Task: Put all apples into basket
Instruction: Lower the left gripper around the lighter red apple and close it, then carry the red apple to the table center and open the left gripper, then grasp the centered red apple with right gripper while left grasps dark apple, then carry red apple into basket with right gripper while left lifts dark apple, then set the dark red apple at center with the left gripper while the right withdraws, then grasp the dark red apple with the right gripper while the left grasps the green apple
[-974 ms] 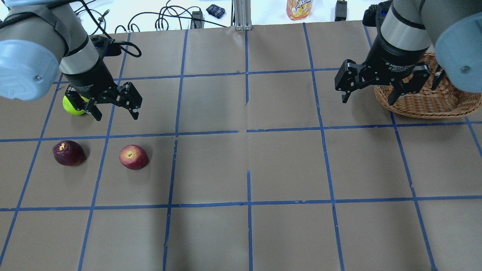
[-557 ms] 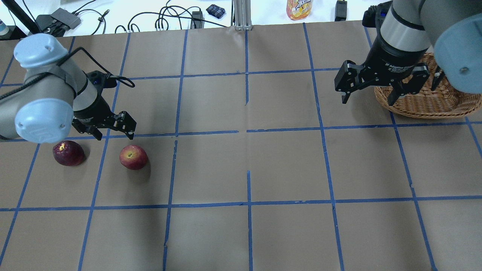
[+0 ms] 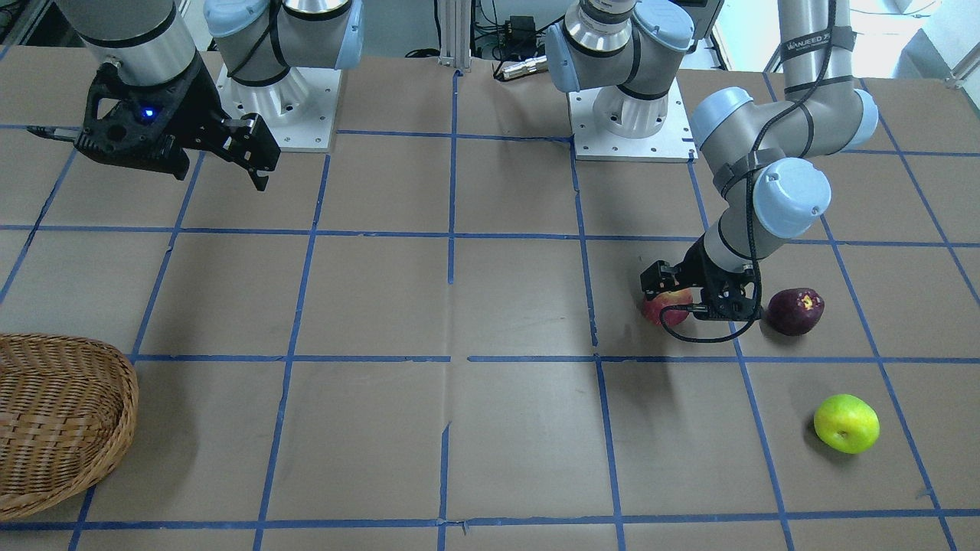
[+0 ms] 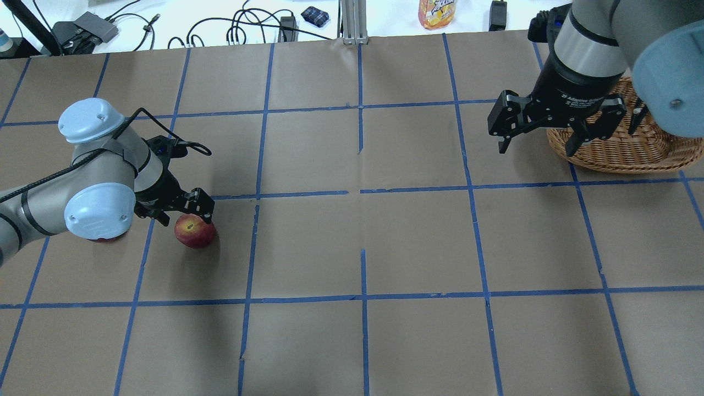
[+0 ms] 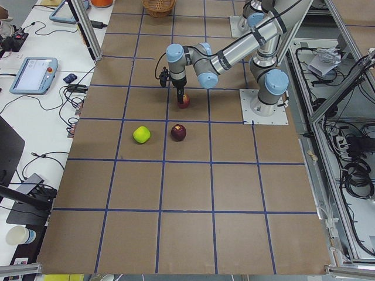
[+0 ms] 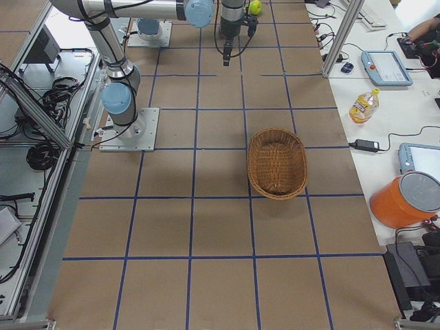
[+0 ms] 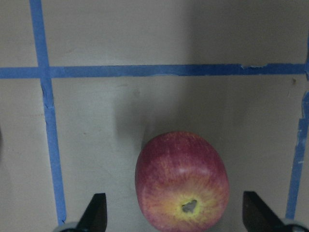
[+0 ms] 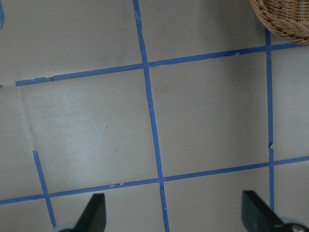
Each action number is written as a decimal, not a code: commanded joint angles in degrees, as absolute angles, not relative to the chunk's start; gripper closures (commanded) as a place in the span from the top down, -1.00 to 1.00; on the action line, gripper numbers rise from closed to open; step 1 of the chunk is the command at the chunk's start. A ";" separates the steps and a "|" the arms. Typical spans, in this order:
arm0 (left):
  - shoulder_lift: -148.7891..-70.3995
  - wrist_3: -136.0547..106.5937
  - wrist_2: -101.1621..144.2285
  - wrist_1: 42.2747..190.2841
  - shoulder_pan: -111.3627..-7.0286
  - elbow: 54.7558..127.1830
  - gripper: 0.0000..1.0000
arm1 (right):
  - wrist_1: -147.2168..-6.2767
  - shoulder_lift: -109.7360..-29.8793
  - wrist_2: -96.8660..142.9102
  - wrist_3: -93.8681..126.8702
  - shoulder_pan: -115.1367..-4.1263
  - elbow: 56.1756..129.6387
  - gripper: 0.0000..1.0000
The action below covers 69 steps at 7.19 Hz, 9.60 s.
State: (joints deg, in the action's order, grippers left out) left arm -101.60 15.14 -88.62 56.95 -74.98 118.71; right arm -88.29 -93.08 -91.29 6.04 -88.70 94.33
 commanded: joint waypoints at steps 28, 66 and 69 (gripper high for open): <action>-106.78 31.47 -90.79 74.98 -61.59 98.42 1.00 | -113.95 -73.96 -87.63 23.73 -102.88 95.71 1.00; -110.76 -3.00 -79.10 69.92 -91.30 91.94 1.00 | -111.58 -63.86 -91.06 -22.71 -65.37 83.93 1.00; -111.18 20.64 -90.84 70.76 -75.01 90.97 1.00 | -102.14 -70.57 -88.18 2.62 -80.27 84.02 1.00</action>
